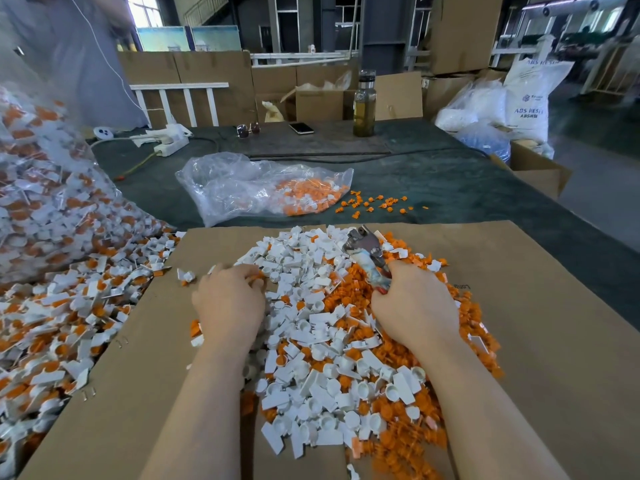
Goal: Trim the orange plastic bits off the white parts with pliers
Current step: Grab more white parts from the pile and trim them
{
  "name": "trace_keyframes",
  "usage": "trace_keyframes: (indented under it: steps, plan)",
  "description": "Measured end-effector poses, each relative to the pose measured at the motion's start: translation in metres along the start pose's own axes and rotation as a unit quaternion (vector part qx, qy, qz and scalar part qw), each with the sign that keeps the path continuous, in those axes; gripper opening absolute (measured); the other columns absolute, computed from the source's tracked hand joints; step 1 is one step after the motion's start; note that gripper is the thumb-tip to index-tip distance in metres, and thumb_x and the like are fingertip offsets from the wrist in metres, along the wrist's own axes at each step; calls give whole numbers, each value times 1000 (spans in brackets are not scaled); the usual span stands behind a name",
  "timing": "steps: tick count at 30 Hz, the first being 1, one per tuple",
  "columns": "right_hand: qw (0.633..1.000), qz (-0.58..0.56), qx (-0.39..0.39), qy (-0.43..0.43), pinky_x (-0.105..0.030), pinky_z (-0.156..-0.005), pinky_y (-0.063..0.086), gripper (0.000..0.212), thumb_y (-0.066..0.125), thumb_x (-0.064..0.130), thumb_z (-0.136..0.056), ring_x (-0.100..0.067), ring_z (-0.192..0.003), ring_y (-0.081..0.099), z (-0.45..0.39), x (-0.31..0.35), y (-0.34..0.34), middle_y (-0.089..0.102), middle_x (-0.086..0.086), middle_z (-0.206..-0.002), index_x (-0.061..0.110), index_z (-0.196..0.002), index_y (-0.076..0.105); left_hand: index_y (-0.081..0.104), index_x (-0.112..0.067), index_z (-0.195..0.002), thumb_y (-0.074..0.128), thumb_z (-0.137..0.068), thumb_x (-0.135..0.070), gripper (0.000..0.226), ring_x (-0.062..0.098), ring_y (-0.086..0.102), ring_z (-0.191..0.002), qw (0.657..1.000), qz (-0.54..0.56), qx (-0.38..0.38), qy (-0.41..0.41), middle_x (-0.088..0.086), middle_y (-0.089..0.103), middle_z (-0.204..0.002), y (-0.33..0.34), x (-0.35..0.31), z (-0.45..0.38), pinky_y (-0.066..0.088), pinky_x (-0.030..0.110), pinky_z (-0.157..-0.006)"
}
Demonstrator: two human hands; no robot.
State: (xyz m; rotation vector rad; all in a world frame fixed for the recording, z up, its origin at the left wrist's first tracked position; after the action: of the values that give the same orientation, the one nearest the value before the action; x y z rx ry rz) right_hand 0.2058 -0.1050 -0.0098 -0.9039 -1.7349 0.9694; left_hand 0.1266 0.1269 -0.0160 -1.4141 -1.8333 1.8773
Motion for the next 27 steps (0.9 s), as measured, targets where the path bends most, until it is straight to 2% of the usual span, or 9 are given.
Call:
trace_keyframes:
  steps: [4,9,13,17,21,23,25,27]
  plan:
    - [1000,-5,-6,-4,-21,-42,31,16,58,33,-88,-5,-55,46,1,1,0,45,13,-65,29,-83,43,71,-31,-116,57,-97,-21,25,30,57,-109,999,-46,-5,11,5,67,-115,3,0,-1,39,40,-91]
    - [1000,-8,-4,-3,-22,-45,38,14,57,34,-88,-6,-57,48,1,1,1,46,13,-66,29,-85,44,72,-26,-96,63,-93,-16,14,24,63,-91,998,-39,-24,31,-1,72,-95,5,-1,0,41,37,-84]
    - [1000,-11,-3,-3,-23,-46,41,14,57,34,-87,-7,-57,49,1,2,1,46,13,-66,29,-85,44,66,-19,-100,64,-93,-17,8,26,62,-88,998,-29,-30,43,4,69,-95,6,-3,-1,47,37,-75]
    - [1000,-11,-3,-2,-23,-46,41,13,56,33,-88,-8,-56,49,1,3,1,47,12,-66,29,-84,45,70,-20,-116,61,-95,-13,24,28,60,-100,998,-25,-7,52,8,62,-110,11,-3,-3,52,40,-84]
    - [1000,-15,-2,-3,-22,-45,40,13,56,33,-88,-8,-56,50,1,3,-1,48,12,-65,29,-83,45,73,-22,-111,60,-95,-14,22,25,61,-95,999,-16,-3,43,4,64,-107,9,-3,-2,52,38,-82]
    - [1000,-30,-5,-5,-22,-46,41,11,57,32,-88,-8,-57,50,1,4,-2,49,12,-66,29,-83,47,71,-23,-106,63,-95,-18,15,14,62,-81,999,41,-6,35,-6,66,-93,7,-7,-1,51,32,-74]
    - [999,-50,-6,-10,-21,-46,39,13,57,32,-88,-7,-58,49,1,6,-3,47,15,-67,29,-86,45,69,-28,-99,68,-93,-20,11,1,59,-67,989,139,6,48,-15,64,-84,4,-16,3,44,20,-59]
    - [997,-77,-7,-23,-19,-46,35,14,57,33,-90,-5,-60,49,1,9,-4,48,16,-70,31,-88,44,67,-37,-91,71,-90,-22,16,-5,61,-69,971,218,30,93,-20,65,-83,1,-32,11,41,11,-53]
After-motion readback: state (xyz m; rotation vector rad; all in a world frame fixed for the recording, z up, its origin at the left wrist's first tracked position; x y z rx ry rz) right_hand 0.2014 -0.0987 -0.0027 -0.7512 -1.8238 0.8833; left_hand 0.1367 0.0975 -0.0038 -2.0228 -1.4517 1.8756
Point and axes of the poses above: each hand's wrist, its own z-axis away from the middle knuckle, its own y-axis out of the palm, x = y × z, the point moved 5 cm from there along -z, towards the middle knuckle
